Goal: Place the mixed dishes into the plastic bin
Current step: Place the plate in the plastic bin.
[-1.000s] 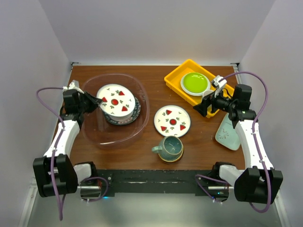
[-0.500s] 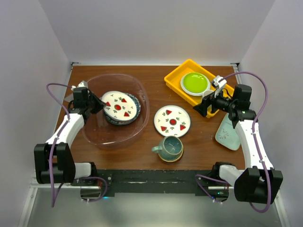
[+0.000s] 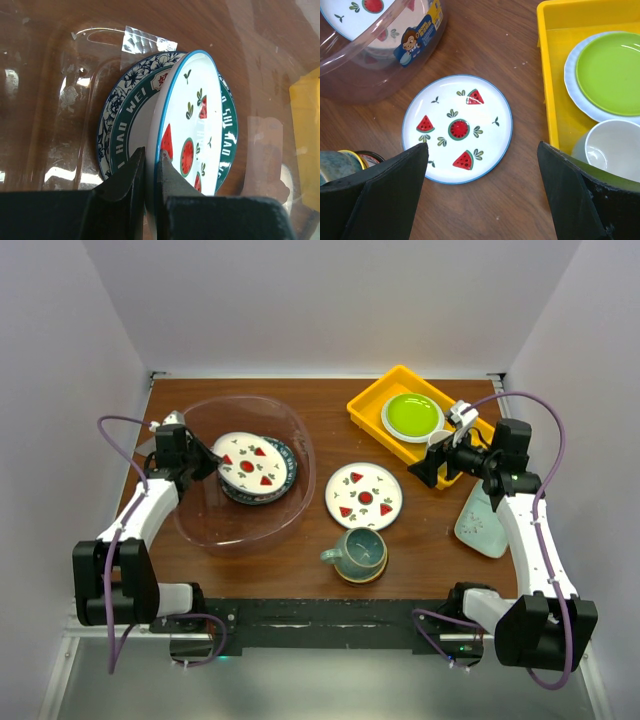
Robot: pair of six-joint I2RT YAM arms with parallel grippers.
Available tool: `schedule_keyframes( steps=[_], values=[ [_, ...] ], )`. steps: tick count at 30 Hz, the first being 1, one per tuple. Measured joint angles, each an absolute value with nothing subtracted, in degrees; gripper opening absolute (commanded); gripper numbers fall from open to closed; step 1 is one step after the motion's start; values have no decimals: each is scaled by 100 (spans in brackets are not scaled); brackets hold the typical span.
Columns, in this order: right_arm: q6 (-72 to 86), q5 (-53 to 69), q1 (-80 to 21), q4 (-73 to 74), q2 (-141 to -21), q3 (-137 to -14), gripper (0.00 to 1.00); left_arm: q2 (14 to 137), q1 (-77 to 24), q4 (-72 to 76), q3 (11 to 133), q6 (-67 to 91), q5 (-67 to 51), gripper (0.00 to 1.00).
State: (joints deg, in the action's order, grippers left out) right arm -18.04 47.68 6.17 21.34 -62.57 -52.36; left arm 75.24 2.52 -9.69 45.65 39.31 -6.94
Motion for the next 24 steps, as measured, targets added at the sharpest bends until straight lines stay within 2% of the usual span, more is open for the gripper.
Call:
schedule_keyframes(
  steps=[6, 7, 15, 19, 20, 24],
  values=[
    [-1809, 4768, 617, 2147, -6257, -5236, 94, 7524, 255, -958, 4565, 3935, -676, 25],
    [-1809, 4768, 617, 2147, -6257, -5236, 94, 7524, 252, -958, 4565, 3933, -676, 31],
    [-1811, 4768, 617, 2147, -6257, -5236, 94, 7524, 250, -1004, 4565, 3929, -609, 49],
    [-1809, 4768, 617, 2150, -6257, -5236, 94, 7489, 250, -1026, 4565, 3909, -548, 68],
    [-1811, 4768, 617, 2150, -6257, -5236, 94, 7463, 250, -1041, 4565, 3892, -532, 69],
    [-1811, 4766, 617, 2150, -6257, -5236, 94, 7301, 244, -1046, 4565, 3826, -513, 82]
  ],
)
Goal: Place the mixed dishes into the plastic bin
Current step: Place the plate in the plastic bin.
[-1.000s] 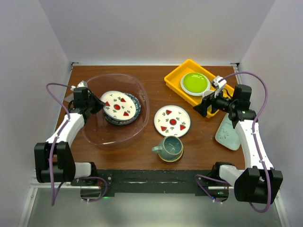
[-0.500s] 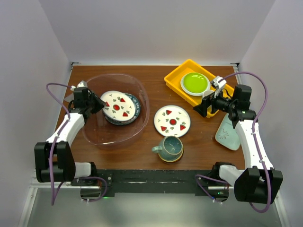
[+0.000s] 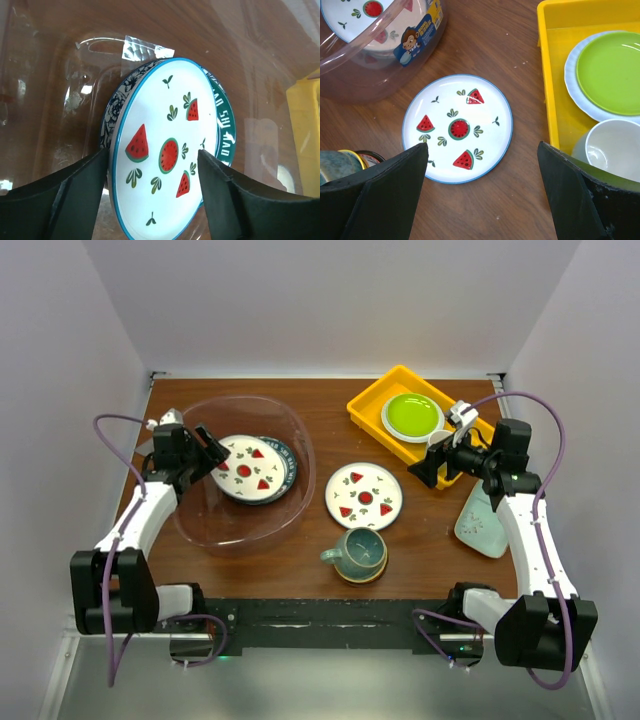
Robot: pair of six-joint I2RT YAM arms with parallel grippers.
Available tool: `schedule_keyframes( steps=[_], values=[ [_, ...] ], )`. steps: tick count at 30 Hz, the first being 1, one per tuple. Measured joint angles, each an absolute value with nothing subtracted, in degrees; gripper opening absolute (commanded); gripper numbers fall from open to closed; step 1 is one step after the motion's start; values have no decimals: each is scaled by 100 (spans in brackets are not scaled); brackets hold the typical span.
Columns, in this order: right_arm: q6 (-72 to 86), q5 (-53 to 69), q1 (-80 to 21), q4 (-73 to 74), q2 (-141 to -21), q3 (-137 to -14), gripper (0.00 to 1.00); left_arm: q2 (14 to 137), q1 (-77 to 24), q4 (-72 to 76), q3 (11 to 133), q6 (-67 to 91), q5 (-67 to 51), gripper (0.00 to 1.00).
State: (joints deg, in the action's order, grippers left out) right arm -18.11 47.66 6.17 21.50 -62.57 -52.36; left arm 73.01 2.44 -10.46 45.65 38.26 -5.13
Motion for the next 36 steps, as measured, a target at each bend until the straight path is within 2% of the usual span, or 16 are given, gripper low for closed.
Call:
schedule_keyframes(
  steps=[9, 22, 36],
  values=[
    [-1813, 4762, 617, 2150, -6257, -5236, 95, 6945, 255, -1098, 4648, 3691, -425, 94],
    [-1850, 4762, 620, 2161, -6257, -5236, 95, 6348, 261, -1219, 4851, 3352, -563, 95],
    [-1975, 4821, 646, 2202, -6257, -5236, 96, 5417, 261, -899, 4482, 2718, -1433, 97]
  ],
)
